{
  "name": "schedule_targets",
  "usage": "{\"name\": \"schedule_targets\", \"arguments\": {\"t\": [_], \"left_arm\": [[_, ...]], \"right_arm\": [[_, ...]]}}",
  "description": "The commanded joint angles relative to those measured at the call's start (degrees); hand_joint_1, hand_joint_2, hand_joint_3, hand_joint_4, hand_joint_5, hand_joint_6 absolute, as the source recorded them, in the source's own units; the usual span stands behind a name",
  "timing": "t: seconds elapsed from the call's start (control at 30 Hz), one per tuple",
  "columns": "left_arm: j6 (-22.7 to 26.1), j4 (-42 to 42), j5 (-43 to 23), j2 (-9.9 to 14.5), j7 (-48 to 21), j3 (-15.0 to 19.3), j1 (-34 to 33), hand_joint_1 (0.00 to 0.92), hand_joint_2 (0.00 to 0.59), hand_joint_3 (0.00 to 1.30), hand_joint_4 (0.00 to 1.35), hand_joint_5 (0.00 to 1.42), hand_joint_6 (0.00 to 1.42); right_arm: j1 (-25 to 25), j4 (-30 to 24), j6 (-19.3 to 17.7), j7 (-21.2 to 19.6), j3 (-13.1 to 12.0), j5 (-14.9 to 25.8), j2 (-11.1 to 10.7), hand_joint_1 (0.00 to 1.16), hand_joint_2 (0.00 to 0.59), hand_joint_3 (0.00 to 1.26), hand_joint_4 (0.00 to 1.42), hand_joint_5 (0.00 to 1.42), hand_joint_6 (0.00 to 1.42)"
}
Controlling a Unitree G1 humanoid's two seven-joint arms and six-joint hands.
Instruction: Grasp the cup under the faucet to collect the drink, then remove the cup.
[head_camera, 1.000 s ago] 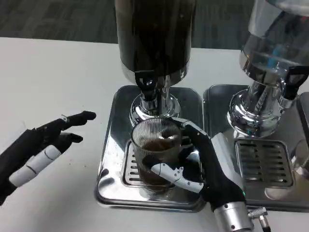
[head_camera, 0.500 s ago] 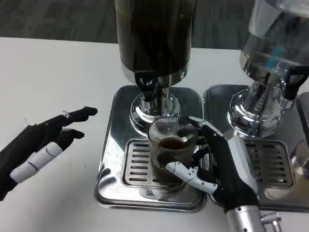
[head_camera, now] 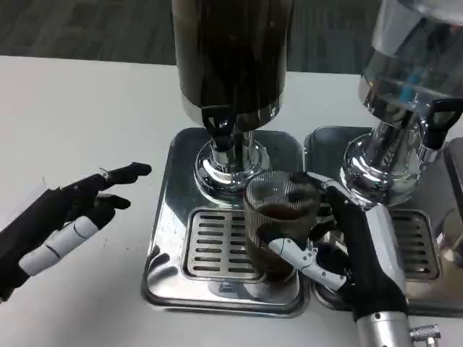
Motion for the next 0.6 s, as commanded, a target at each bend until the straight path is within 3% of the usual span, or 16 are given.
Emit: {"name": "schedule_targets", "arguments": {"t": [0.03,0.5,0.6], "left_arm": [[-1.2,-0.6,0.4,0.9,-0.7,-0.8,0.1,0.0,0.161,0.22,0.12,0.12,0.31],[-6.6,-3.6,4.2,2.1,1.0,-2.5,1.8,0.0,0.161,0.22,0.1,0.11,0.31],[-7.9,-4.4,5.6,2.7,1.9,-2.5,2.4,0.0,0.162,0.2,0.04,0.07,0.28]], "right_arm": [[0.7,-4.0,-1.7,-1.0,-0.7,0.6,0.4,0.62,0.231,0.44,0.59,0.71,0.76],[3.9,-10.3,-2.1,0.0,-1.4,1.8,0.7,0.62,0.235,0.47,0.59,0.72,0.78],[4.9,-11.7,-2.1,0.4,-1.3,2.1,0.6,0.62,0.235,0.47,0.59,0.73,0.79]]}}
